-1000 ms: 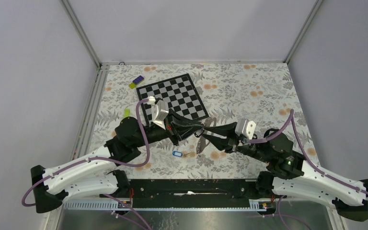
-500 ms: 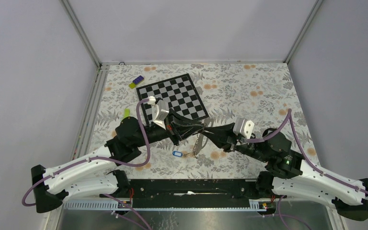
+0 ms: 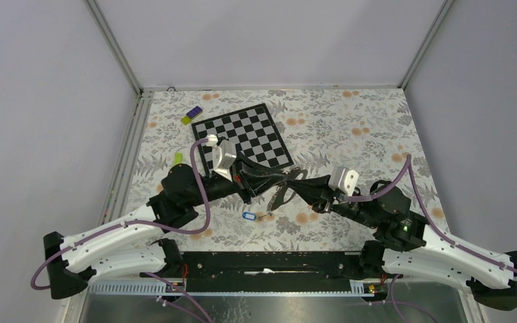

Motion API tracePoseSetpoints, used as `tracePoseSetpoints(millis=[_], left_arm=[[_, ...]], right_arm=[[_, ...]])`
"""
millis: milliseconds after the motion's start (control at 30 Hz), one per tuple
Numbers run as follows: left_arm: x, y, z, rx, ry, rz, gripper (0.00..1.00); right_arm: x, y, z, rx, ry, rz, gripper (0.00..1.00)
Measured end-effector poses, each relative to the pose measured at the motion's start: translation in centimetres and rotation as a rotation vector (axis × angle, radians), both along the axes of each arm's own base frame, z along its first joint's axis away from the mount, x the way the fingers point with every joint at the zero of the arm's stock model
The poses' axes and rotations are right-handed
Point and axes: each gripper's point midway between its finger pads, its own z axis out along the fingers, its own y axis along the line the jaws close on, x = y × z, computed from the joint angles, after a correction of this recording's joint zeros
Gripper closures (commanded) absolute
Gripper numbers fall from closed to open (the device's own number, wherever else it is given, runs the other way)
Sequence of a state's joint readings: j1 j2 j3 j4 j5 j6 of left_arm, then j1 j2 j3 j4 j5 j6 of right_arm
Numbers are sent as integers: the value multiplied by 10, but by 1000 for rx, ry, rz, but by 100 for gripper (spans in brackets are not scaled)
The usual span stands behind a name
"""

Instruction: Remove the keys from the keyring

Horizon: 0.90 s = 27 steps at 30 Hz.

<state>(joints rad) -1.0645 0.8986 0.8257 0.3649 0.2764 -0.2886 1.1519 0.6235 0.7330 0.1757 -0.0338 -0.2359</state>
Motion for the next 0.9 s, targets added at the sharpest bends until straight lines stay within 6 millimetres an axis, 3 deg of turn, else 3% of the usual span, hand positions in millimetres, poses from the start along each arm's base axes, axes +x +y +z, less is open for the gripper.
tracePoseSetpoints(millis=[333,900], left_arm=[[0,1,1,0,-1,0,100],[-4,2,6,-2,-8,-17,100]], right_arm=[[0,-4,2,-22,-35,-5,100],[-6,-21,21,-61,-166,-8,100]])
